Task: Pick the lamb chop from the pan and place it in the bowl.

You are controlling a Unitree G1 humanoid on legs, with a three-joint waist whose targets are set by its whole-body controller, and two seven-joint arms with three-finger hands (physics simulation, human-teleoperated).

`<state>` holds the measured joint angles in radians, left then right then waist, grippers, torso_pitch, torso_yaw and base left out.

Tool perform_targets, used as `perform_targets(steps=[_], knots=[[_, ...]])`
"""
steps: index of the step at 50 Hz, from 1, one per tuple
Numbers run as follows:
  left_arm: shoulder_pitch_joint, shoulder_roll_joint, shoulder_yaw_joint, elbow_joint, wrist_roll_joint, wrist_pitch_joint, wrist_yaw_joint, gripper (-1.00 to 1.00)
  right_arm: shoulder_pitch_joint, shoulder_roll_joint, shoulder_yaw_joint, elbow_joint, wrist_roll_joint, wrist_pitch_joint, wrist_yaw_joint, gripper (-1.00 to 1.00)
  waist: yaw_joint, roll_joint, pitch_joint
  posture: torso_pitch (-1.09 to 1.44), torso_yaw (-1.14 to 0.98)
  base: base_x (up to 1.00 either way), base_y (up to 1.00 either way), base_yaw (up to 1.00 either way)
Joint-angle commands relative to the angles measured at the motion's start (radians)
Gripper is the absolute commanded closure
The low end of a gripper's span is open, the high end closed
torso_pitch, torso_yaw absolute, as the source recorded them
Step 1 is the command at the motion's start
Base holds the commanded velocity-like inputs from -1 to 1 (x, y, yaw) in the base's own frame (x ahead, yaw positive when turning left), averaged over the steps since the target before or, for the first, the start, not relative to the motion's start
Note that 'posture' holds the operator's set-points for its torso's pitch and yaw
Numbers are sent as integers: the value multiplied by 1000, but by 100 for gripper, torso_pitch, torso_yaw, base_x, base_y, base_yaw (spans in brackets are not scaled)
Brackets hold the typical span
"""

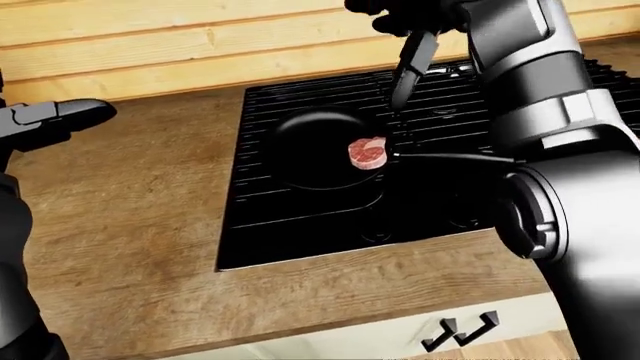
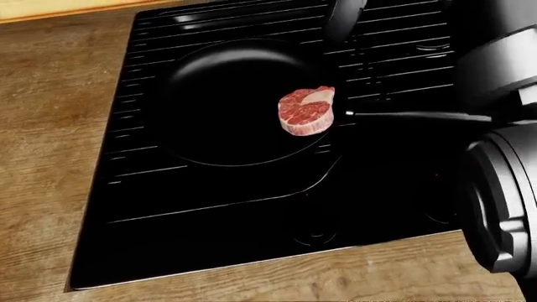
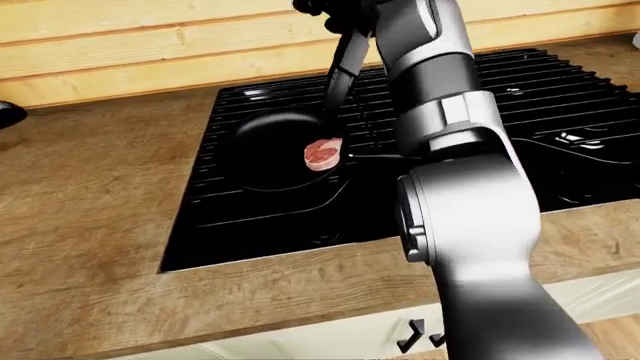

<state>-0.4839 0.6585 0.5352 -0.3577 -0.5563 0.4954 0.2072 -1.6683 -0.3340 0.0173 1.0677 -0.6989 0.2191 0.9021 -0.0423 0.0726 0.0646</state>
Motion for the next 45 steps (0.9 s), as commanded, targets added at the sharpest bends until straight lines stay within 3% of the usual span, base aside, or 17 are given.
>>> perform_targets(steps=[1,16,45], knots=[[-22,20,14,-21,1,-25,0,-100,-60,1,-6,-17,-22,-26,23,-100,-1,4,-28,0,0,0,0,0],[-13,17,19,-20,-12,-27,-2,-100,-146,74,13,99,-116,-20,155,-100,-8,17,-24,0,0,0,0,0],[-5,22,26,-16,-17,-30,-2,-100,-85,139,32,27,-260,-101,325,-100,-8,24,-28,0,0,0,0,0]])
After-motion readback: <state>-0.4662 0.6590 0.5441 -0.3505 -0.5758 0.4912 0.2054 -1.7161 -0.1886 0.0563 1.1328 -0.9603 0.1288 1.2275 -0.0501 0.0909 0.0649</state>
